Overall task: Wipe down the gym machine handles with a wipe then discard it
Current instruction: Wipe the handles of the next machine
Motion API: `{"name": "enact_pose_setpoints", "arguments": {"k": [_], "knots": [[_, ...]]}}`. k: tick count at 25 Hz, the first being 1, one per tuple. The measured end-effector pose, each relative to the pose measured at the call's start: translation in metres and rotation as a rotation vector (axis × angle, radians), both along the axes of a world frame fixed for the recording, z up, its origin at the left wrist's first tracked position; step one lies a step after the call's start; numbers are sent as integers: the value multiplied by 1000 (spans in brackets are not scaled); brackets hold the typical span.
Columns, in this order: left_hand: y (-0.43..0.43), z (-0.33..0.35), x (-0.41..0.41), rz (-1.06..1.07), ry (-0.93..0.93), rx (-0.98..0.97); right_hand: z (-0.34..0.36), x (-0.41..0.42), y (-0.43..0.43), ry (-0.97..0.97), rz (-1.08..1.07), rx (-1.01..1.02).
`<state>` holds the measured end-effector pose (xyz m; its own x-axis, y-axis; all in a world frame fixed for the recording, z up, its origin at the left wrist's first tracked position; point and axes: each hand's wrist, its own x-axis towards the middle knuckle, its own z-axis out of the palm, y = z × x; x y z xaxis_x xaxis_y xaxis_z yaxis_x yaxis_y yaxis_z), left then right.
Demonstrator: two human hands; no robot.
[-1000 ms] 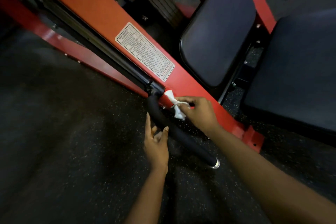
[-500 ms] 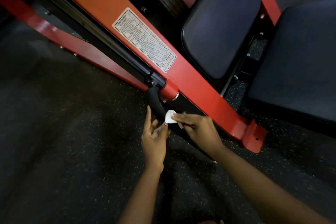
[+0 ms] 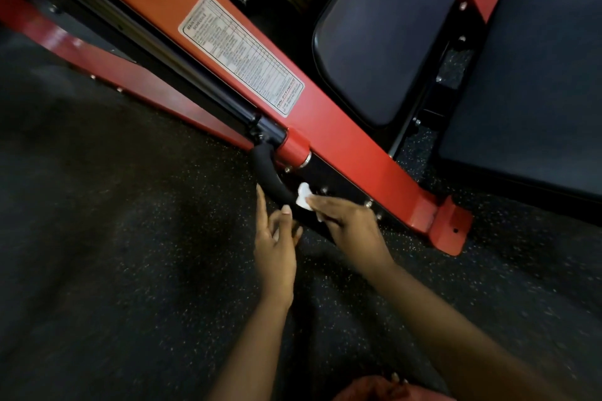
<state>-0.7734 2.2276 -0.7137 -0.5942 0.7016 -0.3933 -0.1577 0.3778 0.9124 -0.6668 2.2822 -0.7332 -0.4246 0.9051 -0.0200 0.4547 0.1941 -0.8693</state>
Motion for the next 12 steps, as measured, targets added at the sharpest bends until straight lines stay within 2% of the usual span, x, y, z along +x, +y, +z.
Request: {"name": "enact_pose_setpoints", "arguments": {"k": [3, 7, 12], "knots": [[-6, -13, 14, -35, 52, -85, -28, 32, -24, -107, -45, -47], [-6, -23, 38, 26, 54, -155, -40, 60, -39, -201, -123, -118], [0, -29, 44, 63, 92, -223, -12, 14, -15, -37, -143, -77]]}}
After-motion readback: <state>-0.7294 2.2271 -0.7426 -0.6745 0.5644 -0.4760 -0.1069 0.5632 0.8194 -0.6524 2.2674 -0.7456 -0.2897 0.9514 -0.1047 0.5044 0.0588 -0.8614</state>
